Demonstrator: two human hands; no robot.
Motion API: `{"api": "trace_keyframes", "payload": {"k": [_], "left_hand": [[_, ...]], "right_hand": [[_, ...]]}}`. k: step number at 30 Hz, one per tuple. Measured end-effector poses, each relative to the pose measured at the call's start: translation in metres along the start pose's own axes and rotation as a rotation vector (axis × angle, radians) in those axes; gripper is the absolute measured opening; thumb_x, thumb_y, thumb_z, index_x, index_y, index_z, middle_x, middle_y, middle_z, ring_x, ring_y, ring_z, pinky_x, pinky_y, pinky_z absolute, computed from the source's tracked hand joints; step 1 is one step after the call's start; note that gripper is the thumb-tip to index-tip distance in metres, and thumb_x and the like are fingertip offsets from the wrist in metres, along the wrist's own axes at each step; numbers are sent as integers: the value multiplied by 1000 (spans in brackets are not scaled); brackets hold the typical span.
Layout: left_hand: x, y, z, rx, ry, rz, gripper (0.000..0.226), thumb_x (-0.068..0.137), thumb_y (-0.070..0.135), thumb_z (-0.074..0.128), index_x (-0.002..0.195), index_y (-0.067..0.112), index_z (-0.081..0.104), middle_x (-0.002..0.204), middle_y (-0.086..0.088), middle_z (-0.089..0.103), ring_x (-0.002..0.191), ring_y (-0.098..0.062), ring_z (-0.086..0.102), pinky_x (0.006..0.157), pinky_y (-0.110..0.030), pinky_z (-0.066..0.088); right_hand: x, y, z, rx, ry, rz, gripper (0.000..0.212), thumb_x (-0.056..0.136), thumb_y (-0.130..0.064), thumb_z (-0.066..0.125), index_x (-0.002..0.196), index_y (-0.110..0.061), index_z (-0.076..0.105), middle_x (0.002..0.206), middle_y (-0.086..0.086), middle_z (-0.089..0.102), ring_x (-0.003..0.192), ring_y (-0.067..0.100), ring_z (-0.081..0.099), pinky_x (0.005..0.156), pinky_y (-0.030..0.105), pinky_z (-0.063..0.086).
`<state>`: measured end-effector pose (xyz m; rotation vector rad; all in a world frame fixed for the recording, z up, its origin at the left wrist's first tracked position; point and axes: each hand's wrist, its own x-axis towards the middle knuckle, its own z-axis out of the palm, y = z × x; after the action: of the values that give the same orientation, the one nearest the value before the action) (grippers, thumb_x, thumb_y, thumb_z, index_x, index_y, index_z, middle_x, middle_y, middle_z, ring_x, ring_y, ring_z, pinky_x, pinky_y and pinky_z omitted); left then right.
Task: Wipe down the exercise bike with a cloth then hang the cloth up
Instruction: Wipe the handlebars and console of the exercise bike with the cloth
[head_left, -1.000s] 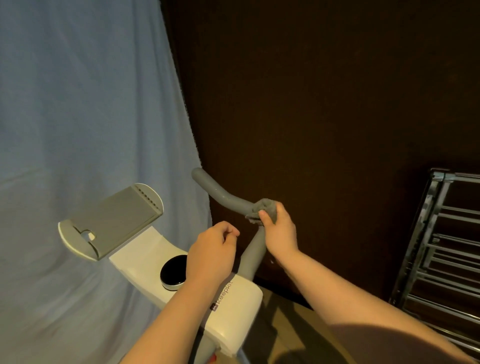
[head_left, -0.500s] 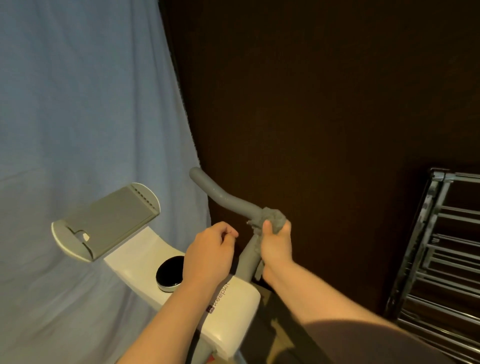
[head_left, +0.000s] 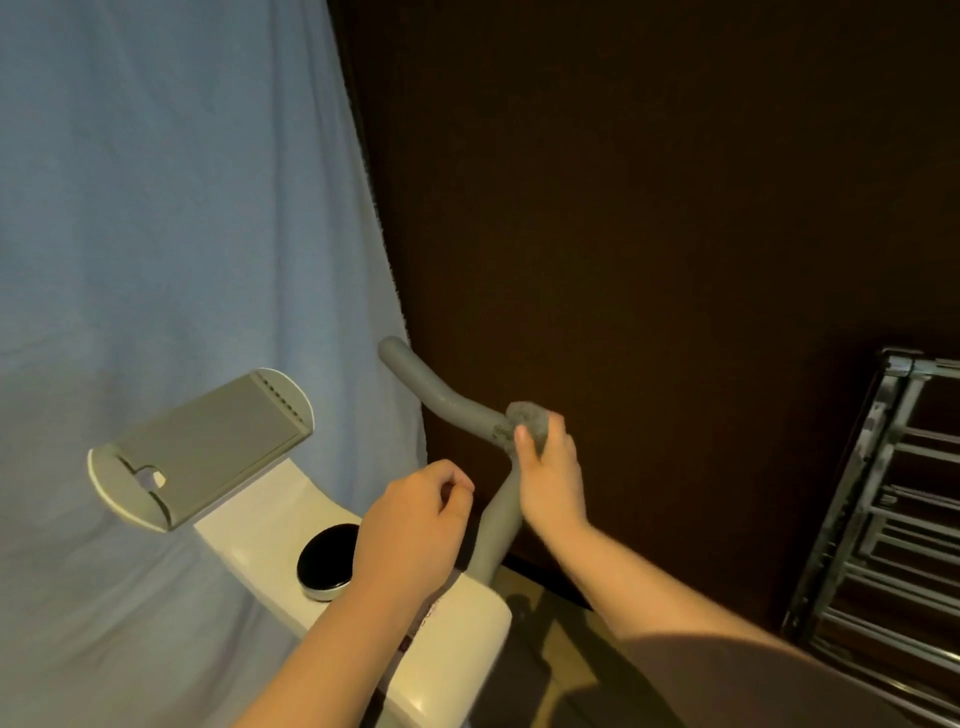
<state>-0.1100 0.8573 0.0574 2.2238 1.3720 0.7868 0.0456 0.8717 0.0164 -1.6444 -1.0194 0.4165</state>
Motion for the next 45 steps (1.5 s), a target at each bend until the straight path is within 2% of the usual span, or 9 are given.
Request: {"api": "trace_keyframes", "payload": {"k": [4, 9, 14, 23, 28, 33, 38, 42, 45], "left_hand": [[8, 9, 3, 162, -138, -18, 21, 93, 53, 46, 101, 38, 59, 89, 13, 63, 80, -6, 59, 74, -37, 55], [29, 11, 14, 157, -401, -149, 54, 84, 72, 44, 95, 23, 64, 86, 4, 64, 81, -12, 60, 79, -37, 50], [31, 6, 16, 145, -449, -176, 57, 82, 76, 41, 97, 28, 68, 88, 5, 67, 80, -8, 60, 77, -33, 49], [31, 1, 15, 164, -418, -169, 60, 77, 81, 40, 88, 30, 69, 82, 4, 67, 74, -10, 60, 72, -36, 50], [30, 5, 11, 138, -416, -187, 61, 73, 82, 40, 100, 35, 70, 92, 12, 68, 81, -2, 59, 76, -27, 49], [29, 7, 13, 162, -407, -180, 64, 72, 83, 37, 100, 35, 70, 92, 10, 68, 82, -4, 60, 79, -33, 53], [28, 15, 8, 130, -407, -210, 62, 70, 81, 39, 100, 36, 70, 87, 12, 68, 80, -4, 60, 78, -32, 51], [26, 14, 9, 147, -404, -194, 67, 68, 82, 36, 100, 35, 71, 88, 9, 69, 80, -6, 61, 79, -35, 52], [27, 12, 10, 137, -398, -198, 67, 68, 82, 37, 100, 35, 71, 90, 10, 69, 81, -6, 61, 80, -35, 53]], "right_hand": [[12, -1, -16, -117, -205, -169, 34, 101, -26, 47, 134, -26, 45, 136, 0, 43, 109, 8, 49, 86, 22, 40], [57, -17, 0, -456, -348, -281, 25, 101, -28, 45, 126, -28, 43, 121, 6, 47, 101, 28, 57, 81, 37, 46], [97, -34, 25, -371, -506, -358, 24, 101, -28, 45, 124, -22, 46, 117, 5, 49, 99, 23, 56, 82, 36, 46], [95, -16, 4, -515, -564, -400, 24, 100, -35, 46, 119, -24, 36, 108, 2, 55, 89, 19, 56, 67, 33, 40], [106, -41, 36, -347, -581, -393, 28, 100, -30, 47, 124, -18, 39, 116, 10, 54, 100, 27, 58, 81, 40, 48], [90, -15, 1, -548, -582, -446, 25, 100, -35, 47, 118, -23, 35, 113, 6, 53, 93, 26, 57, 68, 34, 41], [113, -44, 33, -414, -635, -274, 37, 100, -31, 47, 133, -20, 34, 124, 11, 56, 109, 32, 57, 85, 39, 45], [106, -23, 11, -449, -648, -394, 30, 100, -31, 47, 125, -21, 35, 115, 7, 57, 96, 26, 58, 71, 34, 41], [114, -29, 8, -493, -730, -396, 28, 99, -30, 51, 122, -21, 37, 112, 7, 60, 97, 26, 60, 76, 38, 49]]}}
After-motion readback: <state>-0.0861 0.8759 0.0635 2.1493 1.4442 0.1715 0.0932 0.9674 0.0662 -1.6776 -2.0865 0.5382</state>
